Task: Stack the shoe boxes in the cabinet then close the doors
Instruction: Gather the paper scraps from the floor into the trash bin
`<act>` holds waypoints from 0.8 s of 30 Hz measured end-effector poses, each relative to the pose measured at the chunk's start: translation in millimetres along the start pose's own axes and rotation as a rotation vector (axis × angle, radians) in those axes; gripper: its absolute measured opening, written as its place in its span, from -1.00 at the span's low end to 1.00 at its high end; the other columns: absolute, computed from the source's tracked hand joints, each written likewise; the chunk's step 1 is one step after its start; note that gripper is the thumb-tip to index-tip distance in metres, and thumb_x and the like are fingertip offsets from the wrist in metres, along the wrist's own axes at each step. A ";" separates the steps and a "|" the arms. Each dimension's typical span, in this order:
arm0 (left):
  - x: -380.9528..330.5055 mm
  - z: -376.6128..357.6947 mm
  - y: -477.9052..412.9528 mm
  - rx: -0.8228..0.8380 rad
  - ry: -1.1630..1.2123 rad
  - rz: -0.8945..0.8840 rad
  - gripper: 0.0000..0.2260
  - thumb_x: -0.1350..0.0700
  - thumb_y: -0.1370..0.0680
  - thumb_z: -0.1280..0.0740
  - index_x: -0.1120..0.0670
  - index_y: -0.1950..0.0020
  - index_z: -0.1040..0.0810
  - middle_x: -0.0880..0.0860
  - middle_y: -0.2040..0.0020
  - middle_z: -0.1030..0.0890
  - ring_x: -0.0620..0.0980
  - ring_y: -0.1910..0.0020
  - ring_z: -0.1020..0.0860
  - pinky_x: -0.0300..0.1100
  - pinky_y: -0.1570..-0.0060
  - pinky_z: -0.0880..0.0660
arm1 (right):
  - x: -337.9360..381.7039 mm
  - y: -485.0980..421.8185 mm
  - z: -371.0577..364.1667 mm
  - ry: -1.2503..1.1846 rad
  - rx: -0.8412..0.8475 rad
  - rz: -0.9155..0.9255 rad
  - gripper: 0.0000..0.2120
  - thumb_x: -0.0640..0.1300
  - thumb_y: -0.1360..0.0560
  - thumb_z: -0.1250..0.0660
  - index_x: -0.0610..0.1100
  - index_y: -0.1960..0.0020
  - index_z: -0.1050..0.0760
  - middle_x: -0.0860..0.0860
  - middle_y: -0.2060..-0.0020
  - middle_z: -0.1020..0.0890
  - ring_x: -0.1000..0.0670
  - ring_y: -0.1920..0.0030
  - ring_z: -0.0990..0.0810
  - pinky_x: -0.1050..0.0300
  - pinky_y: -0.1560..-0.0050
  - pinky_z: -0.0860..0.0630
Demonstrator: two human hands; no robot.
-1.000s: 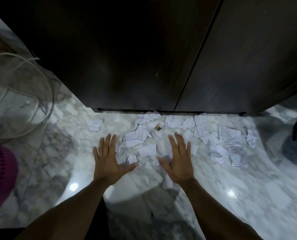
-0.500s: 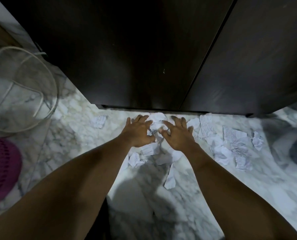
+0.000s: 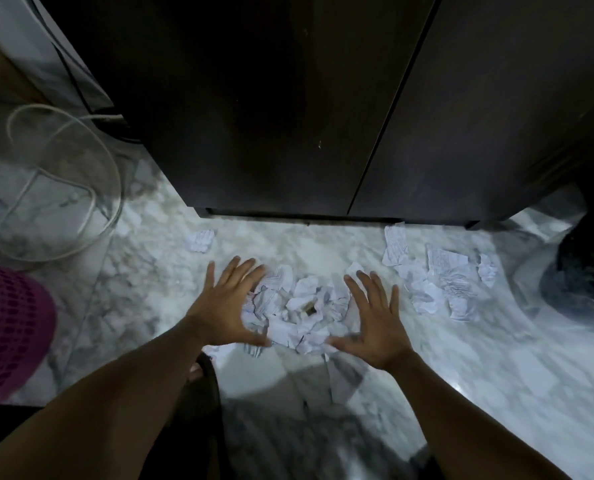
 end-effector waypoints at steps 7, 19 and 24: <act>49.9 -36.8 29.4 0.162 -0.164 0.053 0.48 -0.71 0.12 -0.19 -0.07 -0.55 0.43 0.03 -0.61 0.31 0.15 -0.56 0.37 0.30 -0.47 0.28 | -15.7 20.7 -27.2 0.235 0.260 0.053 0.37 0.77 -0.07 -0.10 0.05 -0.63 0.23 -0.04 -0.62 0.26 -0.15 -0.60 0.32 -0.48 -0.48 0.16; 36.0 -28.6 4.9 0.122 -0.251 -0.287 0.44 -0.75 0.05 -0.09 0.05 -0.64 0.07 0.13 -0.64 0.13 0.26 -0.60 0.16 0.31 -0.48 0.09 | -4.3 -27.8 -33.8 0.180 0.219 0.090 0.34 0.74 -0.13 -0.14 0.02 -0.64 0.21 -0.06 -0.62 0.23 -0.24 -0.59 0.30 -0.46 -0.50 0.16; 34.1 -35.8 6.6 0.127 -0.223 -0.303 0.35 -0.74 -0.05 -0.11 0.00 -0.63 0.16 0.11 -0.63 0.20 0.26 -0.59 0.20 0.31 -0.48 0.10 | 12.8 -27.7 -43.7 0.157 0.188 0.142 0.22 0.67 -0.26 -0.17 0.02 -0.64 0.17 -0.06 -0.63 0.22 -0.24 -0.60 0.29 -0.42 -0.52 0.11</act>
Point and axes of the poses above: each hand's wrist, its own y-axis away from the middle knuckle, its own z-axis out of the back of the hand, x = y × z, the point moved 3 cm from there along -y, towards the middle knuckle
